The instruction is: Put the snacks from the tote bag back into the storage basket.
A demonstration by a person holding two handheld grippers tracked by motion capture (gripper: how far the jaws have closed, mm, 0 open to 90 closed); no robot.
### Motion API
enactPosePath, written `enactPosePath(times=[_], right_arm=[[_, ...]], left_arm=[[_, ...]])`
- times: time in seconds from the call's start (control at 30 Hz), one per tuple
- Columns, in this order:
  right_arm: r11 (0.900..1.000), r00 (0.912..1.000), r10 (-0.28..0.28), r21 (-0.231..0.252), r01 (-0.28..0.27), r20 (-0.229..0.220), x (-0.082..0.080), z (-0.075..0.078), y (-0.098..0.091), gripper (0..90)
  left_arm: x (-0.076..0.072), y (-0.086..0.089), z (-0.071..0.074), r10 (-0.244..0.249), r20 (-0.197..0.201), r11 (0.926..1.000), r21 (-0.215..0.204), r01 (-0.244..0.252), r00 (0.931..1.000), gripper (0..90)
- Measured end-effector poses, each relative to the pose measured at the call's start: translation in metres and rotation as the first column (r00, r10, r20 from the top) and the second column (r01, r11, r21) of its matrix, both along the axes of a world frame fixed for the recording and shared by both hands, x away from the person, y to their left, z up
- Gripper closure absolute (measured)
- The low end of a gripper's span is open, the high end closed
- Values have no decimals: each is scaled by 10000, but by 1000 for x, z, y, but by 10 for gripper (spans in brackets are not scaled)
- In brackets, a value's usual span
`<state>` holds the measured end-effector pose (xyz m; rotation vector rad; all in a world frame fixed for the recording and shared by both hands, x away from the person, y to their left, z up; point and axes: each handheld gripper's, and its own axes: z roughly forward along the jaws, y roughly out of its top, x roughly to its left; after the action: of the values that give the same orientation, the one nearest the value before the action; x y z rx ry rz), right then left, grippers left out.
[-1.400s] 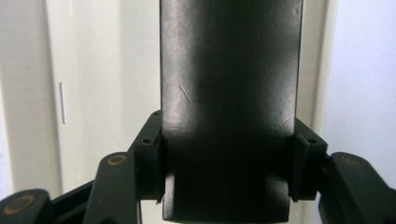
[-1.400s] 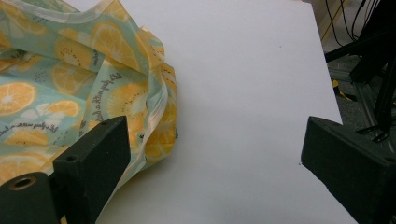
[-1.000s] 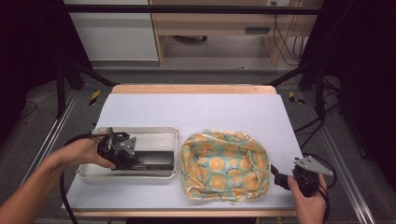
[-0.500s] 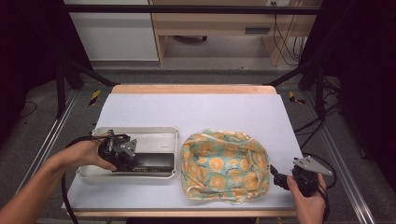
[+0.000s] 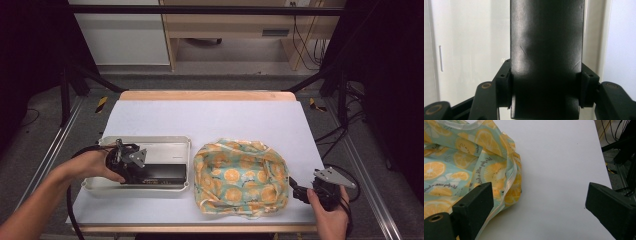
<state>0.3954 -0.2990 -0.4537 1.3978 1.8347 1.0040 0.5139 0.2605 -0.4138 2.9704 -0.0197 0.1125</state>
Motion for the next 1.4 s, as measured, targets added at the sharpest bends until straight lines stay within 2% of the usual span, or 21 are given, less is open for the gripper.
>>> enactPosePath(times=[0.5, 0.63, 0.8, 0.93, 1.17, 1.4], right_arm=[[10000, 10000, 60, -2, -60, -71, 0, -1, 1, 85], [10000, 9999, 83, -4, -83, -77, 1, -1, 1, 84], [10000, 9999, 66, -3, -66, -81, 0, -1, 1, 82], [10000, 10000, 73, -5, -73, -65, 0, -1, 1, 82], [10000, 9999, 82, 15, -82, -89, 0, -1, 2, 82], [9999, 9999, 106, -11, -106, -109, 1, -1, 2, 82]], left_arm=[[1, 0, -3, -9, -81, 10000, 37, 10, 10000, 425], [2, 0, -5, -37, -142, 9998, 198, 39, 9999, 422], [4, 0, -5, 23, -40, 9999, 155, -23, 10000, 407], [3, 2, -1, 128, -119, 9999, -21, -128, 9998, 335], [0, 2, 12, 392, 53, 9978, -537, -389, 9992, 227], [0, 1, 20, 657, 180, 9962, -587, -646, 9977, 160]])
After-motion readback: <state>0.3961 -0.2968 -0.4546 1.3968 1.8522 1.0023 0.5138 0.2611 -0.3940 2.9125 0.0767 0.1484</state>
